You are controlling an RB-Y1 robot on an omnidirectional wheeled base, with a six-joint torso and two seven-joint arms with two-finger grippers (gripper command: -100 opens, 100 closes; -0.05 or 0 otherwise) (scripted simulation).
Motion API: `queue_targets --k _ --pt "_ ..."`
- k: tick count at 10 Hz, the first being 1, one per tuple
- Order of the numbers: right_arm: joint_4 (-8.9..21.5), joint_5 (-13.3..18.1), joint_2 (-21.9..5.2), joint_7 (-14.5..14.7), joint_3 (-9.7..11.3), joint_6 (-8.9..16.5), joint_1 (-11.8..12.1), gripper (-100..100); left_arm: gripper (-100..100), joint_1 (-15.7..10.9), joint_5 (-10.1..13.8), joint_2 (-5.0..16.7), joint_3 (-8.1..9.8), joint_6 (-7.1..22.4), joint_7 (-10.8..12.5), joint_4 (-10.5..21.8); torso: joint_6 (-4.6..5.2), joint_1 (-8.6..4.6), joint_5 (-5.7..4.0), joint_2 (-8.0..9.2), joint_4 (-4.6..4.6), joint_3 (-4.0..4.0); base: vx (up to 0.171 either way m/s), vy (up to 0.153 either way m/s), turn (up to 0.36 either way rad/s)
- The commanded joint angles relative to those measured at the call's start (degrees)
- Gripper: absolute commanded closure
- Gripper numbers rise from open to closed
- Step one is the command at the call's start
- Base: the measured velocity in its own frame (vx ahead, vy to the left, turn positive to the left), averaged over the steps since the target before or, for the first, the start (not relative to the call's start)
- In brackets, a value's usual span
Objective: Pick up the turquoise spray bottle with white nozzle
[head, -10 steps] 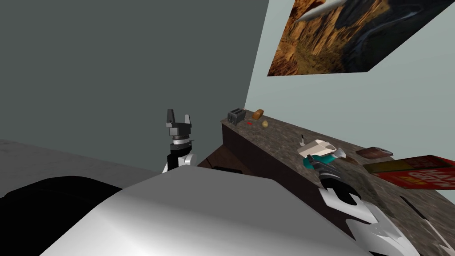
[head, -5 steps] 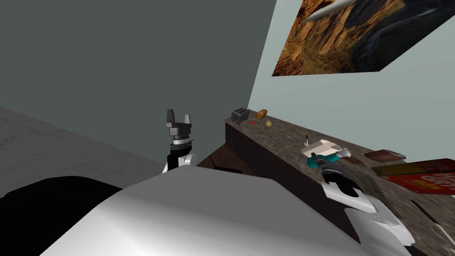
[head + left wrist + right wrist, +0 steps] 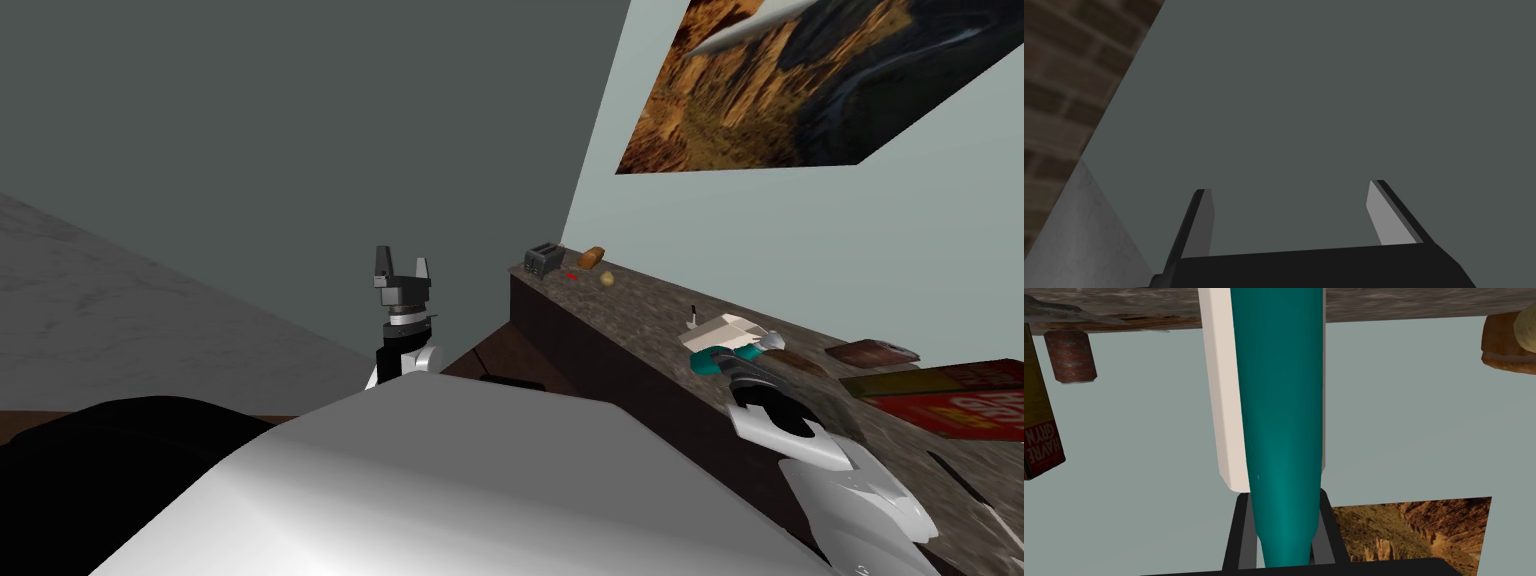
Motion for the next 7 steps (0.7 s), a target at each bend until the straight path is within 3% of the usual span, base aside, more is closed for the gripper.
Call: queue_targets --k 1,3,4,5,7 --pt "0.0 0.0 0.0 0.0 0.0 0.0 0.0 100 0 0.0 0.0 0.0 0.0 0.0 0.0 0.0 0.0 0.0 0.0 0.0 0.0 0.0 0.0 0.0 0.0" --pt "0.0 0.0 0.01 0.0 0.01 0.0 0.0 100 0 0.0 0.0 0.0 0.0 0.0 0.0 0.0 0.01 -0.01 0.01 -0.03 0.0 -0.01 0.0 0.0 0.0" --pt "0.0 0.0 0.01 0.0 0.01 0.01 0.0 0 0 0.0 0.0 0.0 0.0 0.0 0.0 0.0 0.01 -0.01 0.01 -0.03 0.0 -0.01 0.0 0.0 0.0" --pt "-2.86 2.0 2.08 -1.61 -0.12 0.3 2.87 100 0 0.0 0.0 0.0 0.0 0.0 0.0 0.0 0.01 -0.01 0.01 -0.03 0.0 -0.01 0.067 -0.045 -0.142" --pt "-4.18 2.0 2.08 -1.61 -0.12 0.3 3.11 100 0 0.01 0.0 0.0 0.01 0.0 0.0 0.0 0.24 -0.32 -0.22 -0.23 -0.15 -0.18 0.08 -0.03 -0.066"
